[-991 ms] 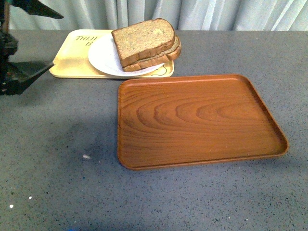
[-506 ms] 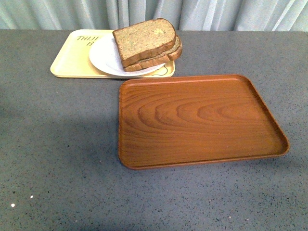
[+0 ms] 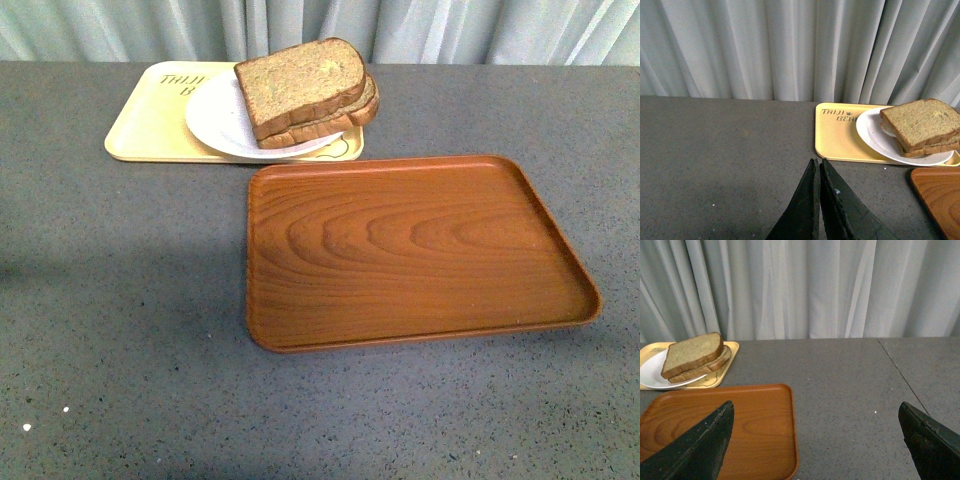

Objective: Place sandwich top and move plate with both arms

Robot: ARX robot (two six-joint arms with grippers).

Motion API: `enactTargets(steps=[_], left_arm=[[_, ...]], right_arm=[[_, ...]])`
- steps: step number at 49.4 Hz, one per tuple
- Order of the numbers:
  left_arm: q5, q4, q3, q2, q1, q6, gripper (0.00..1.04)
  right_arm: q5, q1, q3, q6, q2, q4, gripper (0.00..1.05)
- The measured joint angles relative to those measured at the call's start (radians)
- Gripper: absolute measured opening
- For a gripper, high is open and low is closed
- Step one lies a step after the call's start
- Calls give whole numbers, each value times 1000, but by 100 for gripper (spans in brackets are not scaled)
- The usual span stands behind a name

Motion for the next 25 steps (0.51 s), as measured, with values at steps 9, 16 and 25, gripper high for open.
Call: enactTargets(steps=[9,16,25], left_arm=[[0,-106,-18,-127,0,2,2],[0,-181,-26,-214,0,4,2],[0,-282,-26,-325,0,4,2]], right_arm=[[0,0,0,0,0,0,96],[0,0,0,0,0,0,96],[0,0,0,0,0,0,96]])
